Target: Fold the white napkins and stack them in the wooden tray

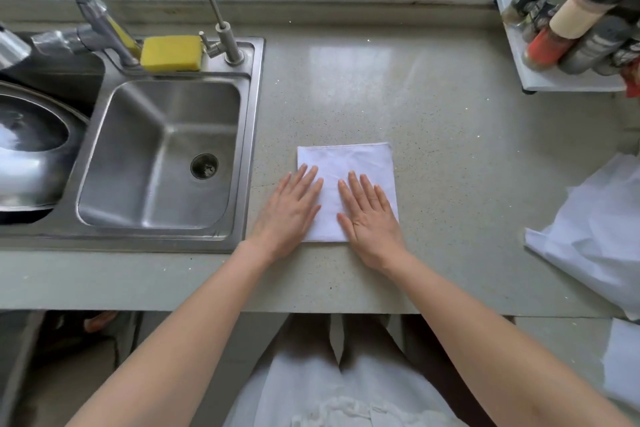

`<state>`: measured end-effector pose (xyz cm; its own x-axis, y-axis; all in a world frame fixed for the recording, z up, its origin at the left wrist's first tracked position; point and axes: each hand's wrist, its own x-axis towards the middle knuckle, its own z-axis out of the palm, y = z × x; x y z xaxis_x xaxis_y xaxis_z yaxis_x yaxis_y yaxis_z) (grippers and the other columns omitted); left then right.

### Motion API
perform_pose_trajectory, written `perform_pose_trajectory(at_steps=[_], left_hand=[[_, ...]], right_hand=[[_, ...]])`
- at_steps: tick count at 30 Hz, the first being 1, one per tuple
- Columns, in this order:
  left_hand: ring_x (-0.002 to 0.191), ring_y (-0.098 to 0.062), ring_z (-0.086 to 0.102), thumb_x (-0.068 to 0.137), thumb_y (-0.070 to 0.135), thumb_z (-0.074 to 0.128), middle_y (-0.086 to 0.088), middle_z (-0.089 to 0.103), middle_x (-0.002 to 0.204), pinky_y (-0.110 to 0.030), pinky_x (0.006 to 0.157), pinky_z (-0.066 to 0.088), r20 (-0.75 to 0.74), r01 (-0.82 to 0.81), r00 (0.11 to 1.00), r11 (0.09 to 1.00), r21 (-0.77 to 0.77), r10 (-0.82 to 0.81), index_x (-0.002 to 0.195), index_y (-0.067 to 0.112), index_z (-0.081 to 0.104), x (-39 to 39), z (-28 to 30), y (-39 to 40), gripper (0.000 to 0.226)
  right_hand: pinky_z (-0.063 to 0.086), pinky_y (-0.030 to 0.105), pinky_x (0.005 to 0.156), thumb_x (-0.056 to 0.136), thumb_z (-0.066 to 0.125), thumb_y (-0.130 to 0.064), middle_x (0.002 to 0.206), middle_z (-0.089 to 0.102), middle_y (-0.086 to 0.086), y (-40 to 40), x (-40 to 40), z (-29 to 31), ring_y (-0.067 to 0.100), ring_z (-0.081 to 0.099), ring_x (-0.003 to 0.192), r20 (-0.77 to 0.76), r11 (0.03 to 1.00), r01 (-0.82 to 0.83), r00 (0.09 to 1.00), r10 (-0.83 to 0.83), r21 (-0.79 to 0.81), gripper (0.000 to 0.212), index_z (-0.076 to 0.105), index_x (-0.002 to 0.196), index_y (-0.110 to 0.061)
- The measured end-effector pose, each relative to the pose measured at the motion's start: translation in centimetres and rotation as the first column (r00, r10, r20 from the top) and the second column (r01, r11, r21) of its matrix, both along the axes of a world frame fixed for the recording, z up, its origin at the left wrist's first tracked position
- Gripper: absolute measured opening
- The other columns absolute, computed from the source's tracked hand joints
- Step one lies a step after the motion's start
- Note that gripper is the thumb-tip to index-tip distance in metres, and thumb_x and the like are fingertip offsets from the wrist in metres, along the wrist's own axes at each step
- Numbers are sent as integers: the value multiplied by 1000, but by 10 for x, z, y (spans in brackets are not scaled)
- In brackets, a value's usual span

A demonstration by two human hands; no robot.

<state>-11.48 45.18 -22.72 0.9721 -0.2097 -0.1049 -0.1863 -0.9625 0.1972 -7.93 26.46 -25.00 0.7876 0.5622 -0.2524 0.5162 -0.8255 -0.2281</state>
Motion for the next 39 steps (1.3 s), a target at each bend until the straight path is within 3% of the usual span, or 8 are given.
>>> perform_pose_trajectory(at_steps=[4, 9, 16, 21, 25, 32, 36, 39], left_hand=[[142, -12, -26, 91, 53, -10, 2, -24, 156, -34, 117, -16, -118, -60, 991, 997, 50, 65, 150, 23, -15, -14, -12, -12, 66], [143, -18, -25, 96, 54, -2, -2, -29, 155, -44, 117, -15, -133, -69, 987, 990, 121, 86, 149, 27, -21, -14, -22, -9, 62], [147, -23, -11, 85, 63, -5, -8, -7, 160, -42, 117, -14, -183, -27, 982, 993, 114, 48, 153, 22, 2, -5, -11, -9, 79], [148, -25, -2, 93, 60, 36, -11, 2, 159, -35, 119, -4, -226, -5, 974, 999, 53, 17, 151, 16, 15, 7, 5, -9, 75], [148, -17, 3, 90, 55, 51, -1, 8, 160, -35, 119, 13, -246, 59, 966, 995, -86, -79, 151, 17, 20, 7, 15, -2, 79], [142, -12, 24, 83, 56, 62, 3, 30, 151, -39, 113, 23, -402, -203, 915, 881, -427, 15, 144, 35, 38, -4, 32, 4, 69], [67, -17, 54, 94, 34, 56, -13, 67, 80, -32, 66, 39, -428, -487, 862, 681, -547, 272, 92, 2, 68, 1, 22, 9, 34], [68, -25, 57, 97, 38, 48, -15, 66, 80, -35, 65, 42, -390, -559, 829, 628, -541, 401, 89, 8, 67, 9, 19, 3, 37]], right_hand=[[-19, 29, 115, 91, -3, -54, 156, -22, -5, -1, 2, 0, 12, -23, 143, 14, 1000, -30, 999, 30, -4, 65, -13, 149, -26], [-13, 32, 117, 92, -7, -53, 157, -23, -3, -49, 5, 3, 11, -24, 143, 31, 996, -14, 999, 16, -92, 65, -16, 150, -25], [12, 42, 117, 96, 24, -50, 155, 21, 15, -56, -3, 21, 27, 18, 144, 184, 912, -399, 893, 410, -99, 70, 25, 149, -3], [52, 44, 91, 69, 70, 0, 129, 57, 22, -48, 2, 17, 33, 59, 117, 284, 932, -362, 896, 342, 18, 57, 58, 124, 5], [58, 37, 67, 67, 59, 10, 109, 69, 18, -40, 11, 23, 30, 71, 91, 415, 920, -359, 869, 268, 156, 38, 70, 102, 2], [39, 33, 59, 90, 50, -20, 71, 63, 6, -27, 36, 56, 28, 57, 70, -124, 952, 198, 977, -173, 234, 20, 65, 79, -14], [16, 33, 53, 90, 49, -19, 56, 30, 3, -25, 48, 61, 17, 29, 54, -359, 908, 347, 899, -250, 235, 37, 31, 57, -18], [13, 33, 52, 87, 50, -16, 54, 25, -1, -25, 50, 58, 16, 24, 53, -376, 854, 449, 863, -337, 264, 40, 27, 55, -20]])
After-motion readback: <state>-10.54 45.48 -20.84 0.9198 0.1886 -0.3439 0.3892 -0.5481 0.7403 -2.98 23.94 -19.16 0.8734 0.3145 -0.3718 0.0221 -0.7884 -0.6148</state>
